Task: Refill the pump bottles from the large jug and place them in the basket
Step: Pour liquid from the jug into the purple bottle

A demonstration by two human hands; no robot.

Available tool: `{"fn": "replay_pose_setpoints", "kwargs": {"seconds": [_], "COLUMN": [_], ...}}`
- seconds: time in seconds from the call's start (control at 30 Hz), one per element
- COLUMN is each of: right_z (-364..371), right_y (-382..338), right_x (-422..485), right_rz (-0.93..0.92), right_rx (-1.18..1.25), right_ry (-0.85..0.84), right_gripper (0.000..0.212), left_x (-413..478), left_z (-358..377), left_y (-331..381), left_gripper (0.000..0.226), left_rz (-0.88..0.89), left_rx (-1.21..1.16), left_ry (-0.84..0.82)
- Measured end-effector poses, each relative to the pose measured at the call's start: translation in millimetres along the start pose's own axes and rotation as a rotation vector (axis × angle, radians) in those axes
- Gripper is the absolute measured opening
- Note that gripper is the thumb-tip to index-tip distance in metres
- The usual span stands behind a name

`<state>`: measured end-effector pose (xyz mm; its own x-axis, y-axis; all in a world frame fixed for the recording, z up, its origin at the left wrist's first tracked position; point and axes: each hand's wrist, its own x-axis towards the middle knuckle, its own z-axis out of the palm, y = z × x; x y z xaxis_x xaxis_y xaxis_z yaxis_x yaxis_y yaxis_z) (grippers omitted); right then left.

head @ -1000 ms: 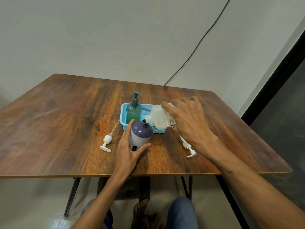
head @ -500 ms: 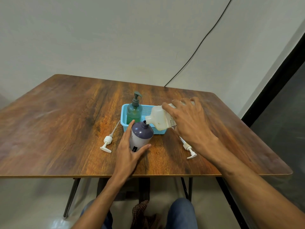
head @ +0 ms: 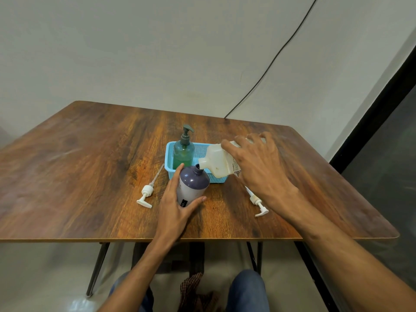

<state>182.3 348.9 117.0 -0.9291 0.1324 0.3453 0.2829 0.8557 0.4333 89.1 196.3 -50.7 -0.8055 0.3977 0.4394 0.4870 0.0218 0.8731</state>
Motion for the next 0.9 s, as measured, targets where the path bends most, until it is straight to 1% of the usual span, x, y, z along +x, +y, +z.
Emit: {"fn": "replay_pose_setpoints", "kwargs": {"seconds": [0.23, 0.9], "right_z": [-0.6, 2.7], "right_y": [-0.1, 2.0], "right_x": [0.9, 2.1], "right_rz": [0.007, -0.008], "right_rx": [-0.002, -0.026], "right_ry": [0.013, 0.034], "right_gripper": [0.069, 0.073], "left_x": [0.0, 1.2], "left_z": [0.5, 1.3], "left_y": [1.6, 1.9], "left_gripper": [0.099, 0.099], "left_rz": [0.007, 0.001], "left_rx": [-0.011, 0.002], "left_ry": [0.005, -0.004]}}
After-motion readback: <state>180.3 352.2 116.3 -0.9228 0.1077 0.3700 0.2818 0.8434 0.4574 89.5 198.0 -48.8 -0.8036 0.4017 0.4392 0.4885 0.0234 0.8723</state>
